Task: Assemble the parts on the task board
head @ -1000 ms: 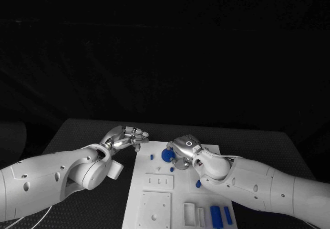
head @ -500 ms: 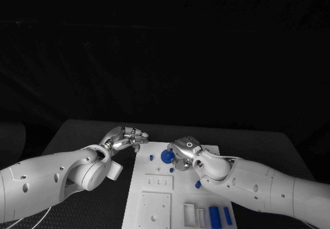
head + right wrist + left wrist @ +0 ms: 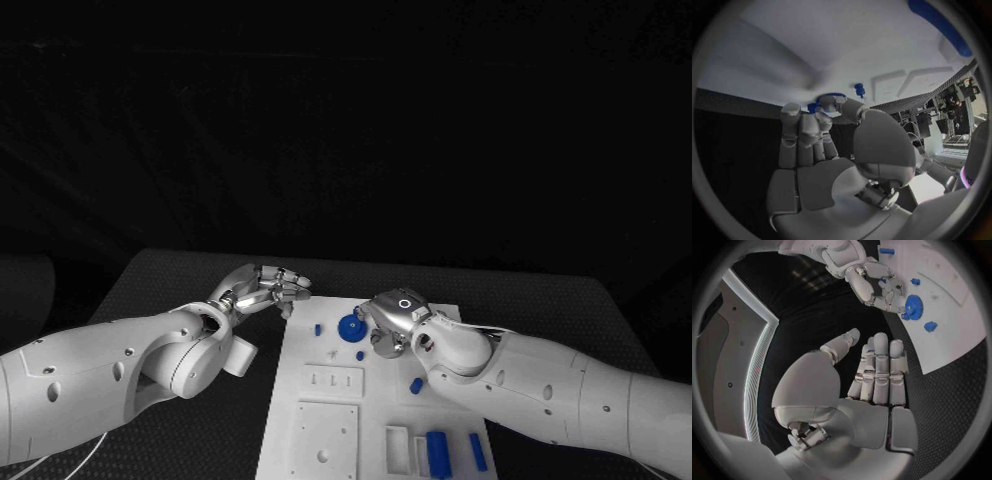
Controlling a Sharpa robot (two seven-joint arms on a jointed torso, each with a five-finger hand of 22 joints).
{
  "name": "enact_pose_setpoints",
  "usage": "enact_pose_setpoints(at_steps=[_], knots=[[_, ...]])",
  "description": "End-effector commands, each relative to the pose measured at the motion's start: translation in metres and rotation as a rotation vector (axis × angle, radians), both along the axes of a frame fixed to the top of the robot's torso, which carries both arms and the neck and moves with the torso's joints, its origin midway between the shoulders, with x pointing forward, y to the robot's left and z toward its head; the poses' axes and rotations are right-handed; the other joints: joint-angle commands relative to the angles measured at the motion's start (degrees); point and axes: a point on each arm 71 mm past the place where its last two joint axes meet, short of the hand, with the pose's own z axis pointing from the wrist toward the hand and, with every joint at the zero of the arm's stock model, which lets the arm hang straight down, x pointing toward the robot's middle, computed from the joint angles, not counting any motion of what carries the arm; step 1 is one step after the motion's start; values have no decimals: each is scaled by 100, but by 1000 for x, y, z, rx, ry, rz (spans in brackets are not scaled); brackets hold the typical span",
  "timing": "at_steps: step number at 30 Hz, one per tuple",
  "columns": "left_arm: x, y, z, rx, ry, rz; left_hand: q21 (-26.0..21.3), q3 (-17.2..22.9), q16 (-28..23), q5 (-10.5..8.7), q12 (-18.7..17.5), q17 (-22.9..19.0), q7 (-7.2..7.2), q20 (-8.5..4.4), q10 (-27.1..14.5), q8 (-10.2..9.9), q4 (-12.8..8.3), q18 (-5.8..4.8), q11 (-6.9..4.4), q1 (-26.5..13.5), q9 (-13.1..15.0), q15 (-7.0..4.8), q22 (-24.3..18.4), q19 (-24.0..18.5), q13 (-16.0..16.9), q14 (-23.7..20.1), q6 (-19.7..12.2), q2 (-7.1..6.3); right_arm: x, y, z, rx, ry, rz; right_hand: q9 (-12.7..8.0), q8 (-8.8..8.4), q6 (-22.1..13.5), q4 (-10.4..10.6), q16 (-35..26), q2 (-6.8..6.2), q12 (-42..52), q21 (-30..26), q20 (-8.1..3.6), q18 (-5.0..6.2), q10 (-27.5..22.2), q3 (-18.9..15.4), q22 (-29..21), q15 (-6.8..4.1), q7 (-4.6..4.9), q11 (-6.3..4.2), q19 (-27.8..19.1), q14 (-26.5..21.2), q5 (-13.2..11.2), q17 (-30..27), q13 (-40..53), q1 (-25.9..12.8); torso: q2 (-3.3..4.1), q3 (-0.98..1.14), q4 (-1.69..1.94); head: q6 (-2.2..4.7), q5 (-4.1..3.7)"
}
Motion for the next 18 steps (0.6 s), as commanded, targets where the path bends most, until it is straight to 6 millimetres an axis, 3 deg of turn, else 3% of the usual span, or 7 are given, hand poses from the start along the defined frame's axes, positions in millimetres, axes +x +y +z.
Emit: enact_pose_setpoints(at_steps=[1,7,11,13,15,18], knots=[[0,-1,1,-1,-9,-4,11,4,32,26,-22,-9,28,-32,-8,-21,-5,208,42,-34,8,45,-6,-2,2,0,-25,-4,-2,-5,-4,-17,36,-3,-1,42,40,-37,-30,30,-12,1,0,308,14,1,102,14,19,3,-12,-2,24,11,7,-37,-1,9,-15,5,9],[0,1,2,0,-11,1,11,4,32,26,-23,-10,29,-31,-11,-23,-4,208,43,-34,8,46,-7,-2,1,0,-26,-4,-5,-15,6,52,-6,-4,2,57,64,-43,-30,24,-11,4,-1,308,19,8,99,23,29,12,-3,1,12,15,6,-67,-3,13,-21,29,-5],[0,4,2,1,-14,5,11,5,33,26,-23,-11,30,-30,-13,-23,-3,208,44,-34,9,47,-8,-2,1,0,-26,-4,-7,-30,26,223,-46,2,0,73,89,-29,-37,-24,-12,-1,-10,308,31,49,91,33,41,24,12,5,-106,22,2,-82,0,22,-19,48,1],[1,5,2,1,-17,7,11,5,33,26,-22,-12,30,-30,-13,-23,-3,208,44,-34,9,47,-8,-3,2,0,-26,-4,-7,-39,37,293,-43,3,-1,77,85,12,-42,-137,-12,1,-22,308,36,-5,86,45,46,37,32,11,-535,26,-1,-109,-6,25,-33,65,-7],[2,5,1,1,-19,7,11,4,33,25,-21,-12,29,-29,-12,-23,-2,208,44,-35,10,47,-9,-3,2,-1,-24,-5,-5,-49,46,346,-19,-5,-2,79,69,114,-51,-242,-11,-5,-43,308,34,-136,79,59,70,52,52,17,-1239,31,-1,-120,-16,28,-49,79,-11],[4,6,1,3,-22,9,12,0,35,20,-14,-14,28,-27,-2,-21,3,208,43,-44,12,47,-10,-4,6,-1,-19,-6,-3,-65,56,378,35,9,4,99,83,171,-58,-271,-3,-14,-61,308,11,-417,80,75,85,70,45,16,-1976,43,9,-172,-31,35,-78,105,-12]])
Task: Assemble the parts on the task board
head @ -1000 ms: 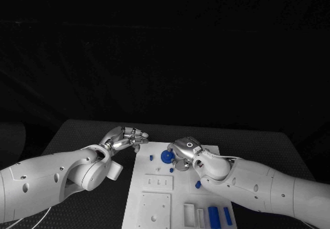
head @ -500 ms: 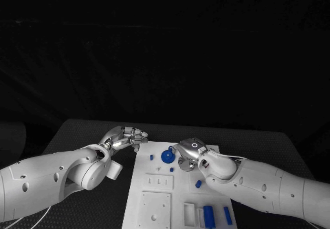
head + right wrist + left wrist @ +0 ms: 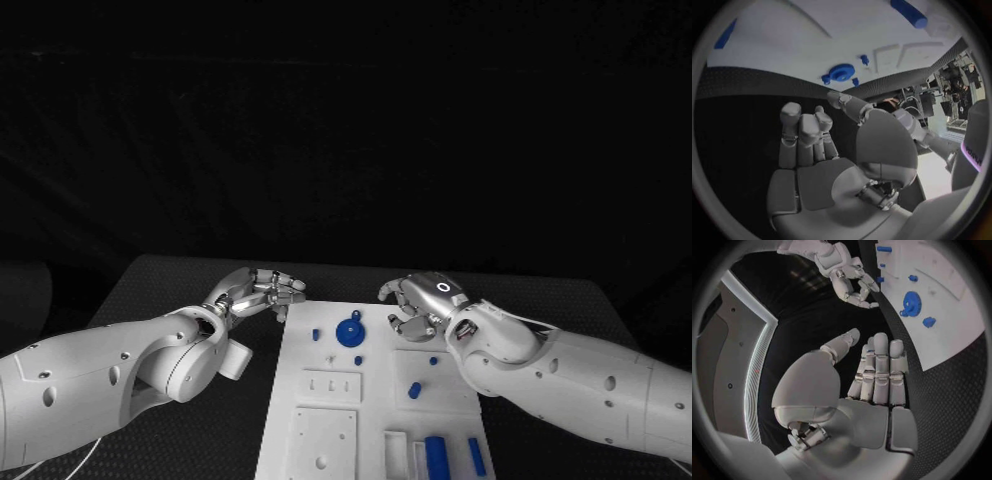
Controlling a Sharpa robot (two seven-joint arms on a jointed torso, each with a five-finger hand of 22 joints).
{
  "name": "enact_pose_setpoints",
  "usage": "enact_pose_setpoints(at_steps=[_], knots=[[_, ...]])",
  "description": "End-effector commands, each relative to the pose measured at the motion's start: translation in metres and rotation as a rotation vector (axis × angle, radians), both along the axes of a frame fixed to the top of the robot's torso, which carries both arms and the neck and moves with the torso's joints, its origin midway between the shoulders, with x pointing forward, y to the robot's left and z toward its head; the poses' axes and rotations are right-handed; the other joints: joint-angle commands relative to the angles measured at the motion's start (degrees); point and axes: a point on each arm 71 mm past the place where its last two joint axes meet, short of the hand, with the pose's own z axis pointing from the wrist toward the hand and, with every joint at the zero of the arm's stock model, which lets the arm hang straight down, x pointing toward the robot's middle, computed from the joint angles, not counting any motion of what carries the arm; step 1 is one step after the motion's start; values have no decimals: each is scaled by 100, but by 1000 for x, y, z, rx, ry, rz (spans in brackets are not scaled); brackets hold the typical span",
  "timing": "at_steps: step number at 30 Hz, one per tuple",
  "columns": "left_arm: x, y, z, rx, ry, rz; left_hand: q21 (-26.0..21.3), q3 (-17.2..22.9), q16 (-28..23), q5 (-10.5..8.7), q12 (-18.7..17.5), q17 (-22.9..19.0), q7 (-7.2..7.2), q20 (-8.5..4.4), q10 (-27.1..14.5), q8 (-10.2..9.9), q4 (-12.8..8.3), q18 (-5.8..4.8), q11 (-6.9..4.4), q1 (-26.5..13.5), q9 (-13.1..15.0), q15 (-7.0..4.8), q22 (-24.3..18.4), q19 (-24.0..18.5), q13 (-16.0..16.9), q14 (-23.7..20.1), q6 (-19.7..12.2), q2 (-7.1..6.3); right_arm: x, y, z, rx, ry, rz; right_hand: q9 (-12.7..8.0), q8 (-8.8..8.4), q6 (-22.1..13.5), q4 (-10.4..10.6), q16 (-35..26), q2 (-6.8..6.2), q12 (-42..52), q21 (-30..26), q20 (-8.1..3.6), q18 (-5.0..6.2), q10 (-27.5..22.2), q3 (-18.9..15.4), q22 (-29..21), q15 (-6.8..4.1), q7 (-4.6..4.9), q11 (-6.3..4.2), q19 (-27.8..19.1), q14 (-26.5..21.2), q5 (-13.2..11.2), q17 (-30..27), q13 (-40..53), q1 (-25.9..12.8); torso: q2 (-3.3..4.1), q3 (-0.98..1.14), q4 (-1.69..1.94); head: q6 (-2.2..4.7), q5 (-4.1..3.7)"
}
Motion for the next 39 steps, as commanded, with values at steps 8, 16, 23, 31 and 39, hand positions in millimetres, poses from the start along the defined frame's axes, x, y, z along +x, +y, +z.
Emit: enact_pose_setpoints(at_steps=[8,16,23,31,39], knots=[[4,-4,1,-12,-20,-12,22,-18,40,-1,62,-27,11,-41,145,-12,15,204,0,-74,22,10,-11,-15,55,-19,10,-2,11,-73,5,240,248,-15,-3,25,30,-49,-64,58,6,-55,-15,308,-147,-777,95,60,101,53,-110,-62,-877,34,40,-134,-79,57,-152,39,-9],[5,-9,0,-20,-15,-24,23,-28,35,-14,91,-39,11,-49,201,-15,18,195,-18,-91,26,-4,-14,-28,77,-39,11,-5,19,-122,-4,232,284,-92,-8,11,-31,-217,-102,111,13,-92,9,308,-270,-1312,102,77,120,70,-227,-126,-905,57,60,-199,-118,104,-214,14,-78],[6,-11,0,-25,-13,-28,18,-33,25,-26,78,-49,15,-53,178,-22,16,187,-12,-101,27,0,-18,-43,77,-59,3,-7,18,-138,-30,216,323,-127,-23,-22,-104,-325,-144,125,1,-129,48,308,-380,-1520,105,108,151,100,-332,-206,-978,65,66,-167,-130,156,-250,-9,-104],[6,-13,-2,-26,-10,-32,11,-34,15,-31,54,-62,19,-52,139,-30,12,179,2,-106,28,13,-25,-61,74,-81,-4,-5,18,-140,-57,203,357,-151,-30,-36,-135,-355,-149,139,8,-134,63,308,-410,-1579,106,118,162,112,-355,-222,-963,72,69,-138,-122,216,-245,-38,-126],[5,-13,-4,-27,-3,-35,5,-31,8,-29,44,-71,21,-50,121,-33,8,174,9,-105,30,20,-30,-74,73,-92,-6,0,18,-132,-70,203,369,-150,-32,-38,-142,-369,-147,193,18,-131,70,308,-423,-1597,108,124,167,117,-360,-226,-946,79,72,-97,-109,240,-208,-65,-158]])
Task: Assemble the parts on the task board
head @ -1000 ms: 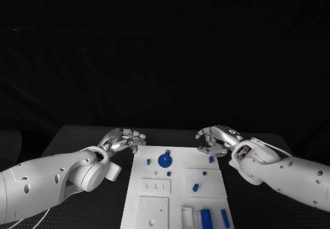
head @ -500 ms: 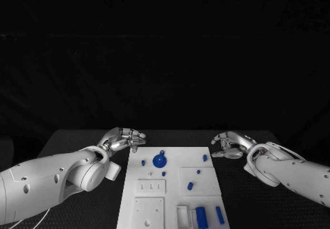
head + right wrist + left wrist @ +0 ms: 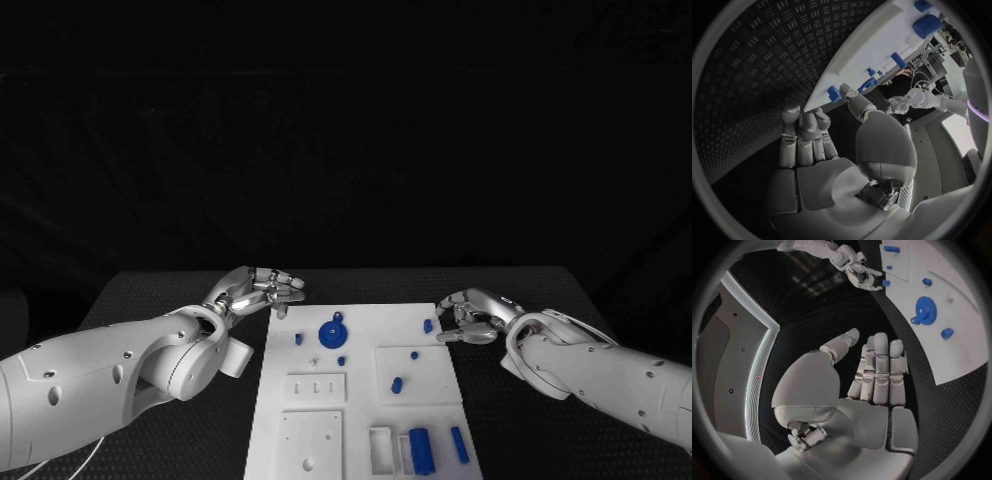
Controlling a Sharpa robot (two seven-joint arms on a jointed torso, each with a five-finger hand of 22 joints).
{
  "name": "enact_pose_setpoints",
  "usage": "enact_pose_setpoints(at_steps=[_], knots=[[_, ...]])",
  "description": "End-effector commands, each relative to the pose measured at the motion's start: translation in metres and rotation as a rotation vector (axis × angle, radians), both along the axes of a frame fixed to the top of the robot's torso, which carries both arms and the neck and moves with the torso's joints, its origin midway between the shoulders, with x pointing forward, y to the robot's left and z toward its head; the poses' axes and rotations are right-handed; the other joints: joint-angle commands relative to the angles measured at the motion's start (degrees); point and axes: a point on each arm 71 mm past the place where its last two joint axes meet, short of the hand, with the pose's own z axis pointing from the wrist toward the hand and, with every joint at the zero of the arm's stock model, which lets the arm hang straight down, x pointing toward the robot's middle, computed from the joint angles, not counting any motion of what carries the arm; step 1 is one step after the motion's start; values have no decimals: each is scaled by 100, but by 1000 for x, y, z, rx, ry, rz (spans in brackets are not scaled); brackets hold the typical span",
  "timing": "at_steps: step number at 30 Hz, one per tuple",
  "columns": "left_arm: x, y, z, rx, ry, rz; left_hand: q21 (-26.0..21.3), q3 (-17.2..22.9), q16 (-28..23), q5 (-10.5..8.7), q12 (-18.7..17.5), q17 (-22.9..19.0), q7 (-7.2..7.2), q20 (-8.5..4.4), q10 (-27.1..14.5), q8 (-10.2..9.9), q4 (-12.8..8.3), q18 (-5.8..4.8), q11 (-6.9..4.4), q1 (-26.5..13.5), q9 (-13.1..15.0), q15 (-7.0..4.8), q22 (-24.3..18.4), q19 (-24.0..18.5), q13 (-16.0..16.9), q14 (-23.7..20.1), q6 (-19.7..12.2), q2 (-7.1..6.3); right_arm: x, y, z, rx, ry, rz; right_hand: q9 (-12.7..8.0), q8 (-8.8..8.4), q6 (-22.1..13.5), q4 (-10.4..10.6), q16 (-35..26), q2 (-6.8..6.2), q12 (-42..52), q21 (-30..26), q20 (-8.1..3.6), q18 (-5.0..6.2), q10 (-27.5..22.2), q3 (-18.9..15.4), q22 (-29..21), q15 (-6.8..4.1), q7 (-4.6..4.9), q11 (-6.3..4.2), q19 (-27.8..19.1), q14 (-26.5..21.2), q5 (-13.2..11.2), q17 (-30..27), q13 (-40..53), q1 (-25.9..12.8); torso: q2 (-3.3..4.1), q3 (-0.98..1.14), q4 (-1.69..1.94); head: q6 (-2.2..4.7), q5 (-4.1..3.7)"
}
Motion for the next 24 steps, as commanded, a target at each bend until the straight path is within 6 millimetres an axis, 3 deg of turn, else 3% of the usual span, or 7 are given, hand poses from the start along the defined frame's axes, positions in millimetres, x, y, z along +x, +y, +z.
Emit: enact_pose_setpoints(at_steps=[1,8,11,20,24], knots=[[-1,-3,1,-16,-2,-21,4,-30,-14,-29,-24,-9,20,-35,-25,-33,8,174,8,-60,10,1,-6,-1,1,-33,-6,2,-1,4,-5,8,13,23,-4,-20,17,6,-19,66,28,-28,9,359,-132,-29,108,-14,34,76,-26,-40,18,12,7,9,12,24,22,-20,-4],[-2,-3,1,-17,-1,-23,3,-28,-14,-27,-26,-11,20,-34,-29,-34,7,173,10,-58,10,2,-7,-4,1,-34,-6,6,0,9,-9,8,15,15,-2,11,82,75,-8,244,55,-16,14,359,-118,91,104,-26,21,64,-4,-19,-219,26,-2,127,41,43,49,-28,-3],[-2,-3,1,-17,1,-23,2,-27,-14,-27,-27,-11,20,-34,-30,-34,6,173,10,-57,10,2,-8,-4,1,-34,-6,7,1,10,-9,8,17,16,-4,24,115,131,-7,288,61,-14,14,359,-109,209,102,-34,12,55,5,-10,-266,30,-10,187,35,30,47,-40,4],[-3,-3,1,-18,2,-24,2,-26,-13,-26,-28,-13,21,-34,-32,-35,6,172,11,-56,11,3,-9,-7,2,-33,-7,10,3,14,-11,7,17,15,-14,37,159,275,-7,350,74,1,14,359,-99,511,107,-46,0,43,14,1,-286,44,-27,276,35,28,37,-68,30],[-3,-3,1,-18,5,-26,2,-26,-13,-25,-29,-13,21,-33,-32,-36,6,172,11,-56,11,3,-10,-7,2,-32,-8,11,3,15,-11,8,19,18,-10,58,200,340,-6,401,80,8,12,359,-98,662,109,-55,-10,32,14,3,-291,51,-33,306,30,17,35,-79,33]])
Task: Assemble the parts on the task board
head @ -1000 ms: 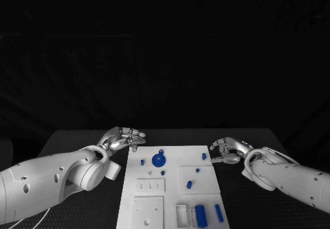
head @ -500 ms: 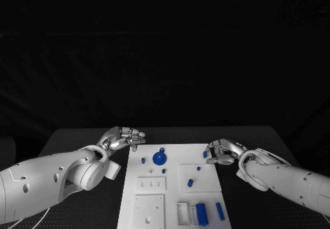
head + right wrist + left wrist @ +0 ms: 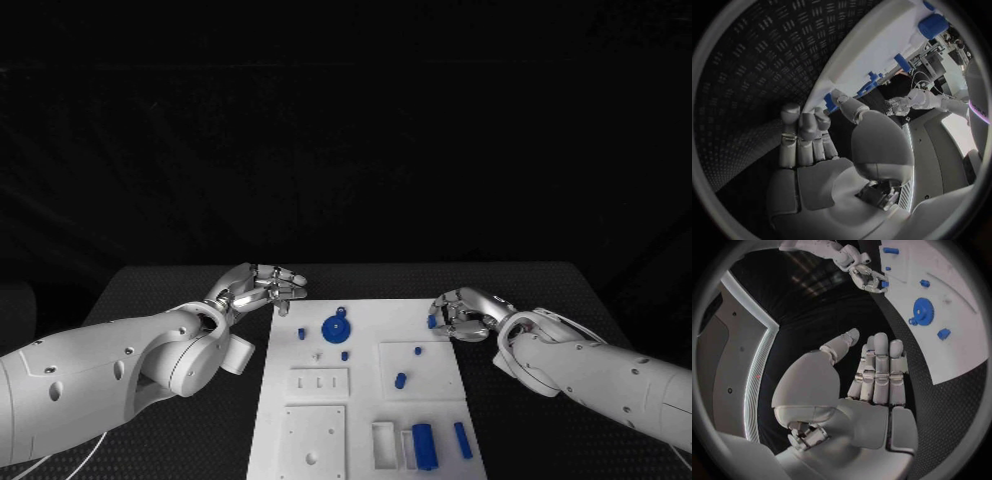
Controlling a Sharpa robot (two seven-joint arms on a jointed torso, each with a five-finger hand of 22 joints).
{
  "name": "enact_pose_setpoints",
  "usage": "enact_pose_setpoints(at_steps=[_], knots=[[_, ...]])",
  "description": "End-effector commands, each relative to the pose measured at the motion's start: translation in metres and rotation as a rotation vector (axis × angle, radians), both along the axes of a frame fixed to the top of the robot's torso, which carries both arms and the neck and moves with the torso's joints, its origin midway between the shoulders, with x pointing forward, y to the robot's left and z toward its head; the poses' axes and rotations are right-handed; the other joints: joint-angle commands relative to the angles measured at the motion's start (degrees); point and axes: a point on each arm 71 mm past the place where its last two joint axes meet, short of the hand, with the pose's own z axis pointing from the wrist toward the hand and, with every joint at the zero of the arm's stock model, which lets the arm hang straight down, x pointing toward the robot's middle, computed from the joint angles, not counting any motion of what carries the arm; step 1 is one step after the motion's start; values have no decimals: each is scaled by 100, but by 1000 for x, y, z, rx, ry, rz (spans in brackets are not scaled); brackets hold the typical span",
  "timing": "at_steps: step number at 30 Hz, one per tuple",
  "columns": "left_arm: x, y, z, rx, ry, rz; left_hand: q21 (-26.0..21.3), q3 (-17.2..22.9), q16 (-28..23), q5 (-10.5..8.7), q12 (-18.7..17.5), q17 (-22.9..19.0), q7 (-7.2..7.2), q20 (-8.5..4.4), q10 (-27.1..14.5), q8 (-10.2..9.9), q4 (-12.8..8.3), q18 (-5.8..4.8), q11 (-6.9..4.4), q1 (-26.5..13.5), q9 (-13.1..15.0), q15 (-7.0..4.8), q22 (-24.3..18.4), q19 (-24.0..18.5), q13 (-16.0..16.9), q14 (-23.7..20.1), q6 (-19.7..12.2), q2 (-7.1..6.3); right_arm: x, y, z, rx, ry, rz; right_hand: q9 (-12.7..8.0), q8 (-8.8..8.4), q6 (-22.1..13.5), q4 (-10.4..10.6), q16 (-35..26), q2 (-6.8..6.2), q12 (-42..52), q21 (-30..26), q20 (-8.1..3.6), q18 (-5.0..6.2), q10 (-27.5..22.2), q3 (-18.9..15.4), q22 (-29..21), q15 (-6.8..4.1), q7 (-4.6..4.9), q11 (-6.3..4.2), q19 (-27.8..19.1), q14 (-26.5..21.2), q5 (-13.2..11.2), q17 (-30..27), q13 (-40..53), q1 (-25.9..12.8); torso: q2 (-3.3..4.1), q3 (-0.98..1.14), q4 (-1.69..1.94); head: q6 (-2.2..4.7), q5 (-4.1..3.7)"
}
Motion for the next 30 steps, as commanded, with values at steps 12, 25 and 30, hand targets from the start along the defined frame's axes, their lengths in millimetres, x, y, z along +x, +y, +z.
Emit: enact_pose_setpoints(at_steps=[12,25,30], knots=[[-1,-1,1,-11,0,-17,2,-24,-10,-24,-29,-9,22,-35,-29,-38,6,171,16,-55,7,3,-8,-8,5,-30,-9,14,-1,3,-3,-5,18,18,28,97,251,38,4,75,41,42,5,359,-88,180,119,-93,22,-9,12,7,-25,25,-13,8,-17,-11,-17,-38,17],[-1,-1,1,-9,1,-15,3,-21,-6,-21,-31,-11,23,-35,-31,-40,3,172,16,-48,8,3,-9,-8,6,-25,-10,17,-2,9,-3,0,23,34,38,131,314,6,9,113,48,62,0,359,-80,213,121,-120,-5,-35,9,10,-24,35,-17,6,-16,-20,-14,-38,24],[-1,0,1,-8,1,-14,3,-20,-6,-21,-31,-11,23,-36,-31,-40,2,172,16,-46,8,3,-10,-8,7,-24,-10,18,-2,10,-3,-1,23,36,38,132,316,1,10,111,49,65,0,359,-80,212,121,-121,-7,-37,8,10,-24,36,-17,2,-17,-21,-15,-42,23]])
